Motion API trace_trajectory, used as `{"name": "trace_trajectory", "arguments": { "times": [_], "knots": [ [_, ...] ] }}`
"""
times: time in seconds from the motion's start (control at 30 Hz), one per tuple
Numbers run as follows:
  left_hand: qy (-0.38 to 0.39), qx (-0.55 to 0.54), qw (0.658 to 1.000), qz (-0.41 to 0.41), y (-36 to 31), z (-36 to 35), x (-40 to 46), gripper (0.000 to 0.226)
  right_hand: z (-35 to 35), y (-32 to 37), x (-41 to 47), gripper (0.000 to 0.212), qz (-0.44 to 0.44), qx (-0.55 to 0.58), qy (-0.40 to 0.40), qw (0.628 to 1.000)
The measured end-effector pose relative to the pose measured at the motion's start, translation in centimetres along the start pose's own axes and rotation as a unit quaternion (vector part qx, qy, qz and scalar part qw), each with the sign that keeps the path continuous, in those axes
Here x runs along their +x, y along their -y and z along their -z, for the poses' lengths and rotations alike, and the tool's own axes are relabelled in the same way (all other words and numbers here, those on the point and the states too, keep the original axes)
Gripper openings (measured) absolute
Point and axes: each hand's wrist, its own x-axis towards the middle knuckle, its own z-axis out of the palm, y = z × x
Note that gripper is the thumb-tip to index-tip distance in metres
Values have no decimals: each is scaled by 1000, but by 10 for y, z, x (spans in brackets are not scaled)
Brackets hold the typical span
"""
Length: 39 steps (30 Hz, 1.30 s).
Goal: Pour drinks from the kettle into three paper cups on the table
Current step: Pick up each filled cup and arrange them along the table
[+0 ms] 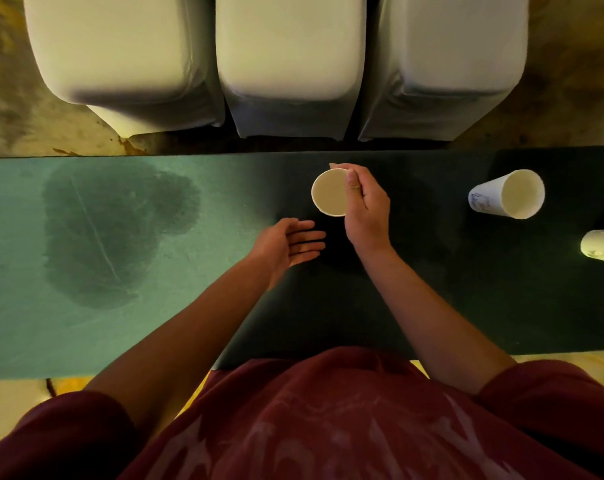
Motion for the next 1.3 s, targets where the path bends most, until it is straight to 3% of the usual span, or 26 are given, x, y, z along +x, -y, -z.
{"name": "trace_trajectory", "arguments": {
  "times": [0.3, 0.57, 1.3],
  "knots": [
    [-5, -3, 1000, -16, 9, -8, -5, 42, 11, -6, -4, 34, -2, 2, 38, 999],
    [-19, -13, 1000, -17, 33, -16, -13, 41, 37, 12, -11, 35, -6, 45, 7, 999],
    [1, 20, 996, -88, 114, -148, -42, 40, 243, -30, -118, 26, 28, 85, -68, 994]
  ]
}}
